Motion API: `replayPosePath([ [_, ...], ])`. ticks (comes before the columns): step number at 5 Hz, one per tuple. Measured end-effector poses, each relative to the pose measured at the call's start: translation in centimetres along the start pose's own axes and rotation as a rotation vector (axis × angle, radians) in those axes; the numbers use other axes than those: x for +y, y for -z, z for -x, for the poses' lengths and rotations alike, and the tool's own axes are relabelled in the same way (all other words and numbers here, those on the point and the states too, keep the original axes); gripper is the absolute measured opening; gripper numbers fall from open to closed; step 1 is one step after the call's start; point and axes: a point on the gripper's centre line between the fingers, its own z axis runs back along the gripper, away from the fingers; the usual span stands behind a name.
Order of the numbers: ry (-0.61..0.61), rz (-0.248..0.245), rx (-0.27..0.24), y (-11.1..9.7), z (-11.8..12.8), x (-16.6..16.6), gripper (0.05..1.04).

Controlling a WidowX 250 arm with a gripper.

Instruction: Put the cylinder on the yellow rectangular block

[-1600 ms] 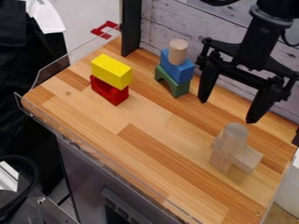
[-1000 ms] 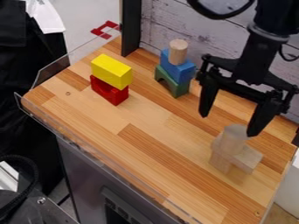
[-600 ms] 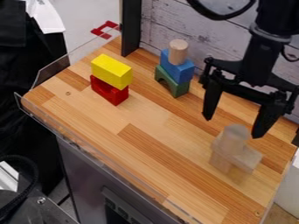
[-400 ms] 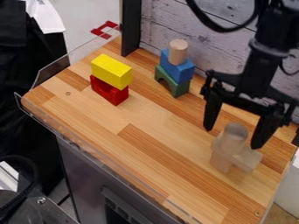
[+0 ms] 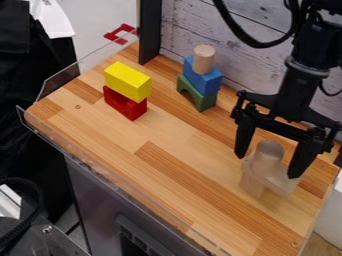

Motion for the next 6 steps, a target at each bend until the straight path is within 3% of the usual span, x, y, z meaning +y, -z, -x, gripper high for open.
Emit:
replayPosePath([
  [1, -0.01, 0.01, -0.01, 0.0, -0.2, -0.1, 0.687],
  [2, -0.018, 0.014, -0.015, 0.0, -0.2, -0.2, 0.488],
  [3, -0.034, 0.028, -0.017, -0.1, -0.4, -0.1, 0.487],
  [4, -0.086, 0.052, -0.07, -2.4, -0.8, 1.8, 0.487],
  [5, -0.243, 0.113, -0.168, -5.7, -1.6, 6.8, 0.487],
  [6, -0.351, 0.207, -0.217, -6.9, -3.4, 11.2, 0.487],
])
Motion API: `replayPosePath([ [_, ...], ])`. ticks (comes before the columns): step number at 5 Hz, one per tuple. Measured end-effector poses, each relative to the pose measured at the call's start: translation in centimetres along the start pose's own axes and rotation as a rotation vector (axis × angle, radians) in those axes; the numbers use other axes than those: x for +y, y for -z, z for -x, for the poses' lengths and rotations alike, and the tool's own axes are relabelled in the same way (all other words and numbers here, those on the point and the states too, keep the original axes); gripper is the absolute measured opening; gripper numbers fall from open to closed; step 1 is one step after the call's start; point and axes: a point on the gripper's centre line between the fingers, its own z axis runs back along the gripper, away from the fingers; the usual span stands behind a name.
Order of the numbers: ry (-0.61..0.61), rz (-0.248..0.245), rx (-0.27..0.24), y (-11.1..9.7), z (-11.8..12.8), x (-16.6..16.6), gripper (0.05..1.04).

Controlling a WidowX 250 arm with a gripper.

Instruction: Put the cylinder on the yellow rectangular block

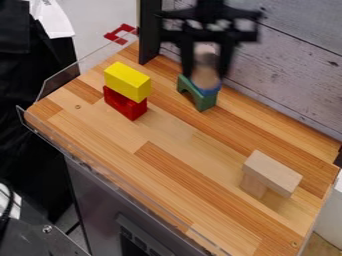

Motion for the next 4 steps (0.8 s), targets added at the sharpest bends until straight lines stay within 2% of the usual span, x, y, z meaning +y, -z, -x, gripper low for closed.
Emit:
replayPosePath([
  [1, -0.056, 0.012, 0.015, 0.3, -1.7, 2.5, 0.487],
  [4, -0.191, -0.046, 0.006, -0.1, -3.1, 6.7, 0.487],
])
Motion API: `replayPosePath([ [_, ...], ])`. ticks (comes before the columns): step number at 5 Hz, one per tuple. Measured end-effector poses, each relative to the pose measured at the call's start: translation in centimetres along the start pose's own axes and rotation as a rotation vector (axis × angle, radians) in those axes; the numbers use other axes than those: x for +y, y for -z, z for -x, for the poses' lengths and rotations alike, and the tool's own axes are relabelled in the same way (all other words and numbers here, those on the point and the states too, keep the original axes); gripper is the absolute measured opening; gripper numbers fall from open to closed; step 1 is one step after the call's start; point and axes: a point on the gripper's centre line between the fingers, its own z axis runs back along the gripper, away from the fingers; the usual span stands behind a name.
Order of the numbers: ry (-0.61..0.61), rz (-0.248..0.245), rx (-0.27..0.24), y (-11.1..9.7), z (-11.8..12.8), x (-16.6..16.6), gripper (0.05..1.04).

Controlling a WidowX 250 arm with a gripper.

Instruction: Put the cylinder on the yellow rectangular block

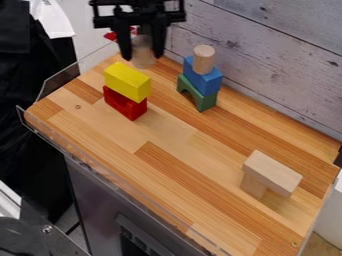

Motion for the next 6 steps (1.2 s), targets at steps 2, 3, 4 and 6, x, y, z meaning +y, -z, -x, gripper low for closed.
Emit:
replayPosePath([
  [2, -0.074, -0.001, -0.017, -0.7, -1.4, 2.2, 0.487],
  [3, -0.089, -0.002, 0.016, 0.2, -1.7, 2.5, 0.487],
  [4, -0.089, -0.015, 0.043, 1.2, -1.9, 2.5, 0.487],
  [6, -0.091, -0.004, 0.072, 2.2, -2.1, 2.2, 0.487],
])
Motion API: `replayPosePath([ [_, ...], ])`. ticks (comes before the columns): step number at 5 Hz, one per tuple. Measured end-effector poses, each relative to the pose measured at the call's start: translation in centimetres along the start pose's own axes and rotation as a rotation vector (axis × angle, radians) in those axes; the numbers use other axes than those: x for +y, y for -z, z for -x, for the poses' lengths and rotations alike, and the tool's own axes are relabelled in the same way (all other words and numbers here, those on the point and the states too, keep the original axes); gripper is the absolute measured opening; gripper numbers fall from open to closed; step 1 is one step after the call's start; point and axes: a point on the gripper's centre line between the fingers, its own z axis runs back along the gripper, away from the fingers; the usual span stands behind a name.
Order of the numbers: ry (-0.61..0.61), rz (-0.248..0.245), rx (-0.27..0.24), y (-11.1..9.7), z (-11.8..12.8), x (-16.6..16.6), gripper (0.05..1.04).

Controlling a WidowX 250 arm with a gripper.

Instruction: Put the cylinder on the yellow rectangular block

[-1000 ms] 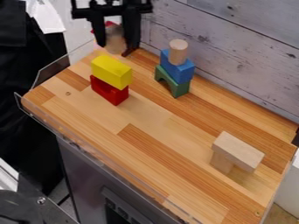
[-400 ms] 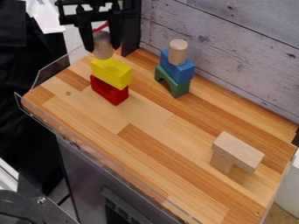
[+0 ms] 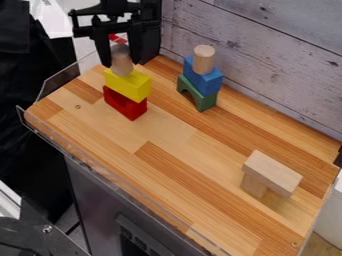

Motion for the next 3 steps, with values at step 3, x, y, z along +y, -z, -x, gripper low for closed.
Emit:
replayPosePath([
  [3, 0.016, -0.005, 0.043, 1.21, -0.69, -0.5, 0.537],
])
